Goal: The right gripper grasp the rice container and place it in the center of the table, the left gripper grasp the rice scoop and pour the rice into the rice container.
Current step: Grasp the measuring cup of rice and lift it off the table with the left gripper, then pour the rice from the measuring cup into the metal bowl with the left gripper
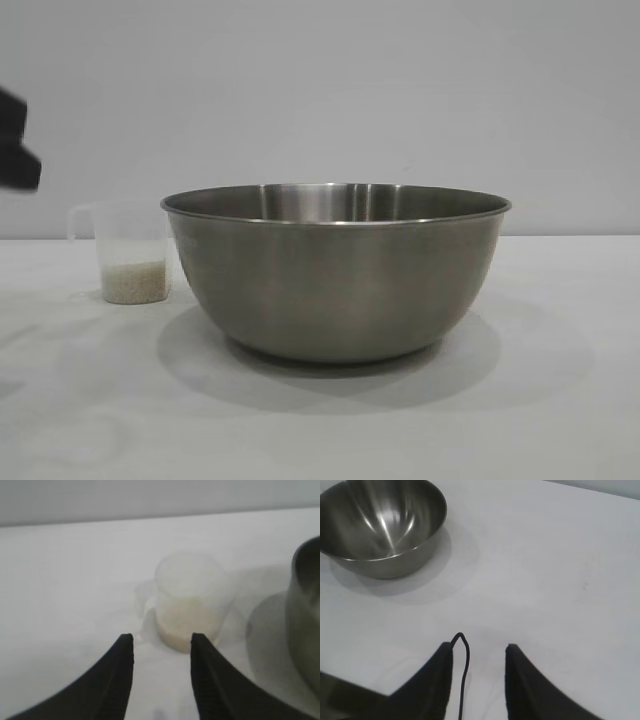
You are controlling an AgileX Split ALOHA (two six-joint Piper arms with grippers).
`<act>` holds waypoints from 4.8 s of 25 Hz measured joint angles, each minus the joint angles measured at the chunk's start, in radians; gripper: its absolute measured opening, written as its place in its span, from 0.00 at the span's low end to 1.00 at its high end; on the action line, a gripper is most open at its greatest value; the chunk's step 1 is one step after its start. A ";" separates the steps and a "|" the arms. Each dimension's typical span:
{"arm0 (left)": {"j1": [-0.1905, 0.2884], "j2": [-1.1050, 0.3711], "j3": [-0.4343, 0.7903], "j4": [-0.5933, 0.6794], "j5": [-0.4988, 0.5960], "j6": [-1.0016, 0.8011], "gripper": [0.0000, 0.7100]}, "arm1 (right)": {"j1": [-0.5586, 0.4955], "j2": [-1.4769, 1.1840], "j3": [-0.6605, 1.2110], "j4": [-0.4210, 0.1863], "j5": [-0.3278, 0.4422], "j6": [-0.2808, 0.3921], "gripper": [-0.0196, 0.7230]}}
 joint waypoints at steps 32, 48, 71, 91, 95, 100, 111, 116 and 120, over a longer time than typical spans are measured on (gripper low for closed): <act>0.030 0.308 -0.325 -0.098 -0.008 -0.002 0.31 | 0.000 0.000 0.000 0.000 0.000 -0.011 0.35; 0.030 0.315 -0.409 -0.061 -0.008 0.000 0.00 | 0.000 0.000 0.000 0.000 0.000 -0.011 0.35; 0.030 0.024 -0.468 0.475 -0.003 0.763 0.00 | 0.000 0.000 0.000 0.000 0.000 -0.011 0.35; 0.002 0.021 -0.672 1.129 0.123 1.174 0.00 | 0.000 0.000 0.000 0.000 0.000 -0.011 0.35; -0.032 0.021 -0.683 1.155 0.132 1.315 0.00 | 0.000 0.000 0.000 0.000 0.000 -0.011 0.35; -0.061 0.019 -0.683 1.176 0.159 1.437 0.00 | 0.000 0.000 0.000 0.000 0.000 -0.011 0.35; -0.063 -0.032 -0.700 1.229 0.206 1.564 0.00 | 0.000 0.000 0.000 0.000 0.000 -0.011 0.35; -0.063 -0.032 -0.705 1.235 0.228 1.602 0.00 | 0.000 0.000 0.000 0.000 0.000 -0.011 0.35; -0.063 -0.032 -0.705 1.257 0.247 1.613 0.00 | 0.000 0.000 0.000 0.000 0.000 -0.011 0.35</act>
